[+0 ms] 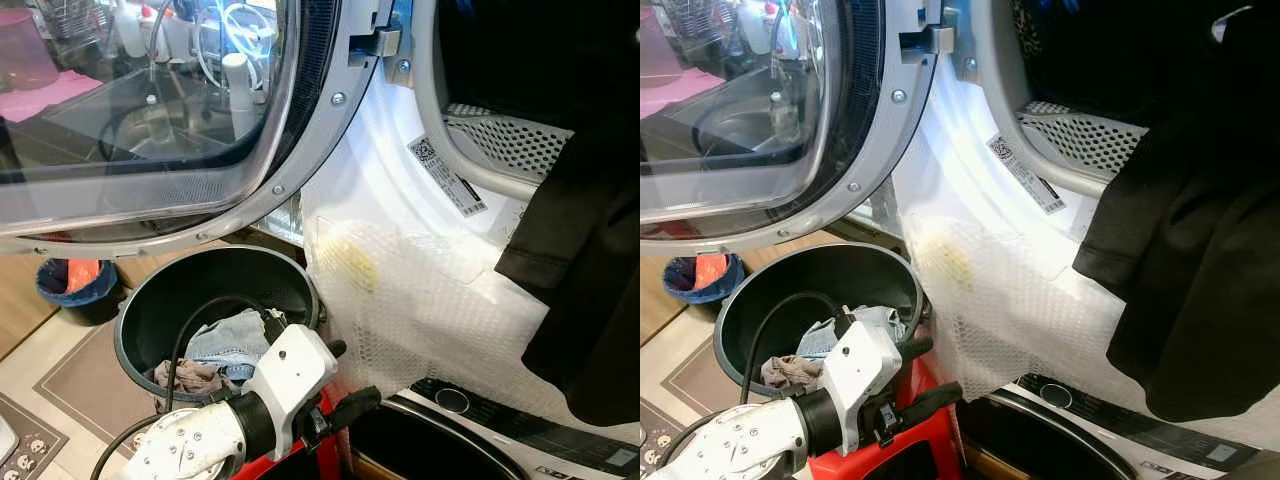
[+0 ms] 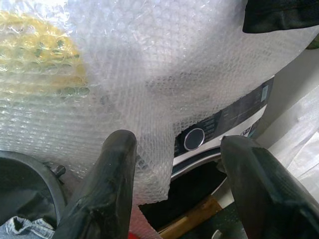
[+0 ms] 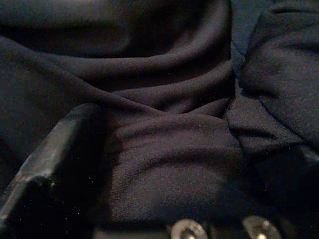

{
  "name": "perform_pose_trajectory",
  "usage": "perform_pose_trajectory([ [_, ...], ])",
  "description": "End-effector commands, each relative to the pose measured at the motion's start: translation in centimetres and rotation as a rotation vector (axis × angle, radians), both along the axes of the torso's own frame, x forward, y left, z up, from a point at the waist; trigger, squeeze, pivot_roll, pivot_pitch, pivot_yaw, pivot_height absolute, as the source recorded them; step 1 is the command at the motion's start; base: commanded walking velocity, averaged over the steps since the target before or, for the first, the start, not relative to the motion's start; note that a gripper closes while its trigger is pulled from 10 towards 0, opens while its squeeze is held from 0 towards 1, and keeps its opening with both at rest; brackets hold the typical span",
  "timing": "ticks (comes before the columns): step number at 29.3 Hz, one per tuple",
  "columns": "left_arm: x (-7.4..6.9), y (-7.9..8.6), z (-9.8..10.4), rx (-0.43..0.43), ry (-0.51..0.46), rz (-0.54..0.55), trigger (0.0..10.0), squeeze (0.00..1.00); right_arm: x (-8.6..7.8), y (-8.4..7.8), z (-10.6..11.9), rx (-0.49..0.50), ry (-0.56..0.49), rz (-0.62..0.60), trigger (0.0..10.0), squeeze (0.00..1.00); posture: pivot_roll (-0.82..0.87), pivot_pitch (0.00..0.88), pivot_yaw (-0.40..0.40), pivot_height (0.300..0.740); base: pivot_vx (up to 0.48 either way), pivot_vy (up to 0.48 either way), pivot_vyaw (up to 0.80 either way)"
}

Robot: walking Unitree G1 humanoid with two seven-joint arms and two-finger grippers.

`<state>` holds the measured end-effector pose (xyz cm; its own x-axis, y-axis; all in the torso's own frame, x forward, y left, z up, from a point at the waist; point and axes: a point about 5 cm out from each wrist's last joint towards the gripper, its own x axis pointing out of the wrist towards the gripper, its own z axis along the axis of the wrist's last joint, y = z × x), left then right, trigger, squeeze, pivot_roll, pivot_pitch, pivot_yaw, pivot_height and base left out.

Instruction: Clothes washing

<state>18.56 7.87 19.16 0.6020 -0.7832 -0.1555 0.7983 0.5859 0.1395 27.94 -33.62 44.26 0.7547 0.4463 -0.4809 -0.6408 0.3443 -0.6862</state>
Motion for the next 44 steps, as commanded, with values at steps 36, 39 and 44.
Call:
perform_pose_trajectory([
  [36, 0.2, 0.0, 0.2, -0.005, -0.007, 0.004, 10.0, 0.0, 7.1, 2.8, 1.1, 0.96, -0.399, -0.401, 10.0, 0.0, -0.01, 0.189, -0.003, 0.74, 0.0, 0.0, 0.0],
  [39, 0.2, 0.0, 0.2, -0.005, -0.007, 0.005, 10.0, 0.0, 6.3, 2.3, 0.3, 0.791, -0.285, -0.323, 10.0, 0.0, -0.01, 0.189, -0.002, 0.74, 0.0, 0.0, 0.0],
  [44, 0.2, 0.0, 0.1, -0.007, -0.003, -0.002, 10.0, 0.0, 4.3, 1.2, 0.9, 0.851, -0.204, -0.165, 10.0, 0.0, -0.02, 0.191, 0.0, 0.74, 0.0, 0.0, 0.0],
])
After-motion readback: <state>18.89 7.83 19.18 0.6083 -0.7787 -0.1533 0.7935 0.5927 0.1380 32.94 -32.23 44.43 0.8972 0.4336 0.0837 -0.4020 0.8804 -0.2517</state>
